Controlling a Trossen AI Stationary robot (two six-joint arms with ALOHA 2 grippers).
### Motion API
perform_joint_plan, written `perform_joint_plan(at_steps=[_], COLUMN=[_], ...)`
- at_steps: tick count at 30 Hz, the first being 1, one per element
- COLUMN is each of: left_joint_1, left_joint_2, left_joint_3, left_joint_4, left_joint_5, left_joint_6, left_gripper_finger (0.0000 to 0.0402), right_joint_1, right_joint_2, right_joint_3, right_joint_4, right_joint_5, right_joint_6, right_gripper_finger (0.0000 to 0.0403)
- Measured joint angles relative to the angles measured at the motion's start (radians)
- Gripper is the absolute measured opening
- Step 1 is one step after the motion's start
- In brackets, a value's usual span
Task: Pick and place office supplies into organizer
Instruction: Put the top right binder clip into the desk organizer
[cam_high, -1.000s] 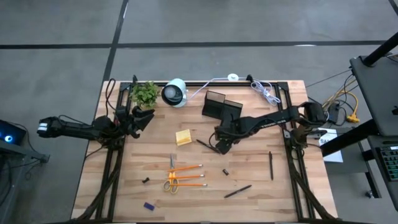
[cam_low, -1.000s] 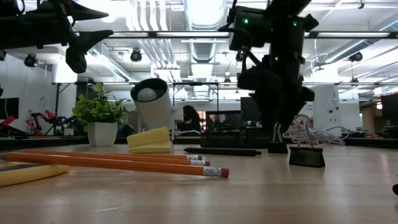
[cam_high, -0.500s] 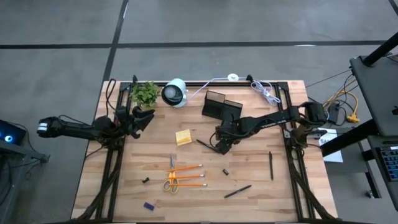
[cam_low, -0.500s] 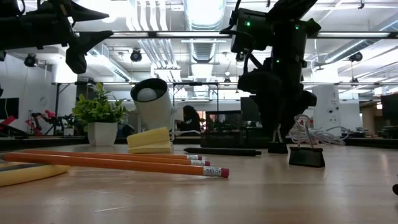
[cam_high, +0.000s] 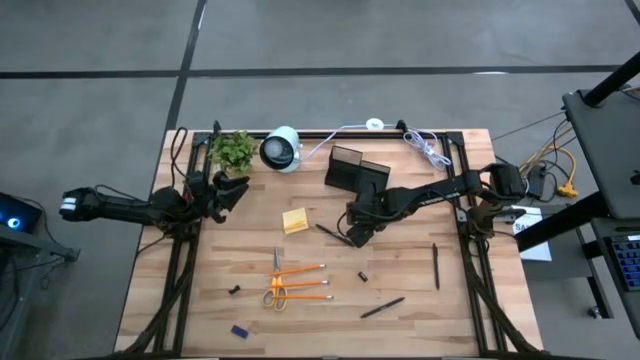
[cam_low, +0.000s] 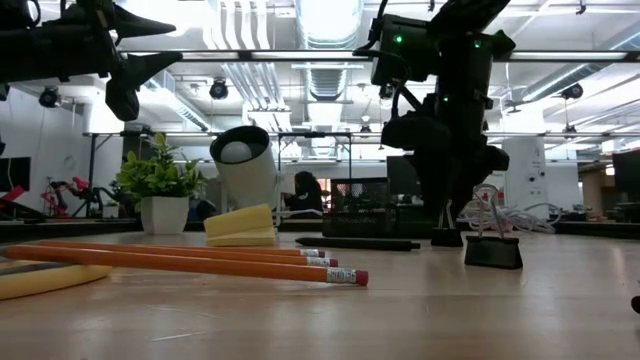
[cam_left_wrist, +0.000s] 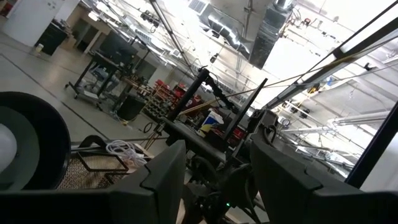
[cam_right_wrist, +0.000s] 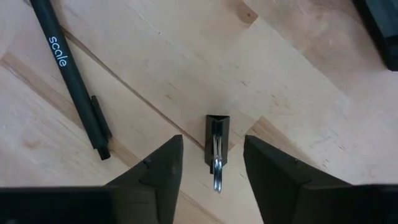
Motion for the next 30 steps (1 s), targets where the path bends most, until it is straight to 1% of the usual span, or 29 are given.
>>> perform_joint_plan(at_steps=[22, 30], left_joint_1=[0.000, 0.000], left_joint_2=[0.000, 0.000], left_joint_3=[-0.002, -0.002], left_joint_4=[0.001, 0.001], left_joint_5=[0.000, 0.000], left_joint_6=[0.000, 0.000], left_gripper_finger=[0.0167, 0.0167], right_joint_1=[0.000, 0.000], right_joint_2=[0.000, 0.000], right_joint_3=[-0.005, -0.007], right_joint_4=[-0.002, -0.004], right_joint_5=[0.003, 0.003], right_joint_6=[0.021, 0.019], right_gripper_finger=[0.0014, 0.0009])
